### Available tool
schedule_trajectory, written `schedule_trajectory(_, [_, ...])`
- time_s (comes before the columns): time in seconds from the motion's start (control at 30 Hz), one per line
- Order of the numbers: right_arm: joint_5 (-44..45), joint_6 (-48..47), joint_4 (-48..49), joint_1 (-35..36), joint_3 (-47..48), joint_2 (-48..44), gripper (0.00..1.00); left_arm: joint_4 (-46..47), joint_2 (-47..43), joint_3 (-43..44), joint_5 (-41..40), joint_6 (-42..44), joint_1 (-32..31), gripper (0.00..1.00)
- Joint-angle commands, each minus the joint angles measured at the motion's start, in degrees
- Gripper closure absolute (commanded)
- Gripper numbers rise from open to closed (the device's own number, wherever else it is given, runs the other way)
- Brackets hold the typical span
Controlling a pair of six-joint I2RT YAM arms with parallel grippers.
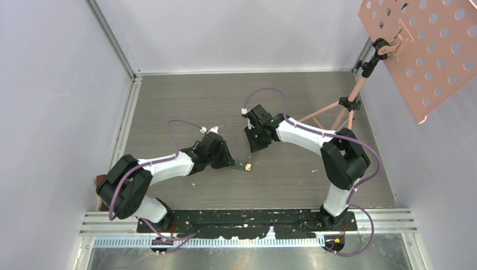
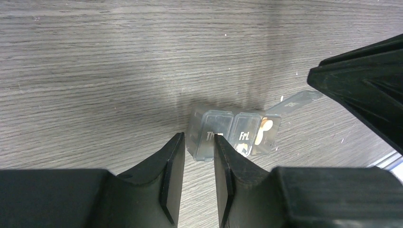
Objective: Sort the pills into containers
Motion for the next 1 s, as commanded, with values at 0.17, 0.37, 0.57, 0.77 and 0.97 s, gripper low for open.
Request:
schedule_trajectory(0.17, [-1.07,-4.45,-0.53,0.83,1.93,-0.19,0.81,-7.73,2.66,-0.32,-5.46,1.51,0.12,0.74])
schedule_trajectory(0.37, [-3.25,-4.57,-0.98,0.96,1.08,-3.34,0.81,-7.97,3.17,0.01,-5.69,1.10,-0.02,0.75])
schedule_trajectory(0.57, [-5.61,-4.22,-1.12,1.95,-0.39,-4.89,0.81,-8.26,3.72,0.20,-5.81,0.76,-0.09,0.75])
schedule_trajectory(0.77, [-7.72,-3.14,-1.15,3.54,-2.43,-5.90,0.81,-8.43,4.41,0.38,-5.92,0.75,-0.03,0.75])
schedule_trajectory(0.97, [-8.30,-1.99,-1.13,4.47,-4.62,-6.36,0.83,-8.34,4.62,0.26,-6.03,0.70,-0.03,0.75])
